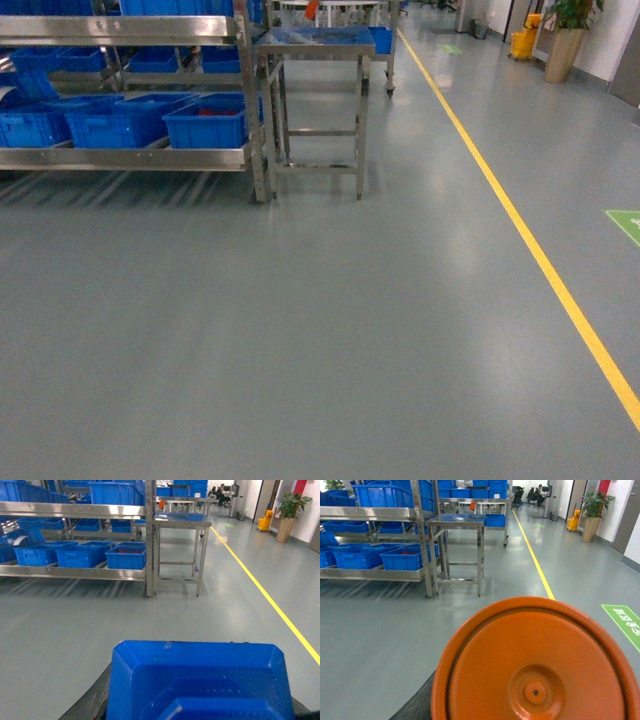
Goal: Sort blue parts and orange caps into right shelf containers
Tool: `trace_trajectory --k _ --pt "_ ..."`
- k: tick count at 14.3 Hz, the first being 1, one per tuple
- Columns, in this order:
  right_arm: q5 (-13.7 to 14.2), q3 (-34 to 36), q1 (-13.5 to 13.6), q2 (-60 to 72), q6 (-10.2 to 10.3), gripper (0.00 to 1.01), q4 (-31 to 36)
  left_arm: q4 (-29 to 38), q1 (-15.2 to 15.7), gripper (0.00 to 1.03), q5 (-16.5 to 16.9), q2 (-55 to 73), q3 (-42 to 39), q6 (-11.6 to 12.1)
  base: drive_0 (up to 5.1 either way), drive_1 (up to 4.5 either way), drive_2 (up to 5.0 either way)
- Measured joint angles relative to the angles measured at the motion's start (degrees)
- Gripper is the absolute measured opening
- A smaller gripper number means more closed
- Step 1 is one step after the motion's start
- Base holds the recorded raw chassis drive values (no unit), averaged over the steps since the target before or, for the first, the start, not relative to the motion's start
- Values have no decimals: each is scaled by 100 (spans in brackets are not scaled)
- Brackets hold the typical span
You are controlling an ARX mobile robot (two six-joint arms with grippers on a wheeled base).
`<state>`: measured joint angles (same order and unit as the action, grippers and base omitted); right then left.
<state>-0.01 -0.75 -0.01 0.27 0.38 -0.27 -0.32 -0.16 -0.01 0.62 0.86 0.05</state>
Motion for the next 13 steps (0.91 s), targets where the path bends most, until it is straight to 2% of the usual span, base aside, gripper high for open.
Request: trace_trajectory --k 13 --pt "0 0 0 0 -2 45 -15 -20 0 44 -2 0 0 0 4 433 -424"
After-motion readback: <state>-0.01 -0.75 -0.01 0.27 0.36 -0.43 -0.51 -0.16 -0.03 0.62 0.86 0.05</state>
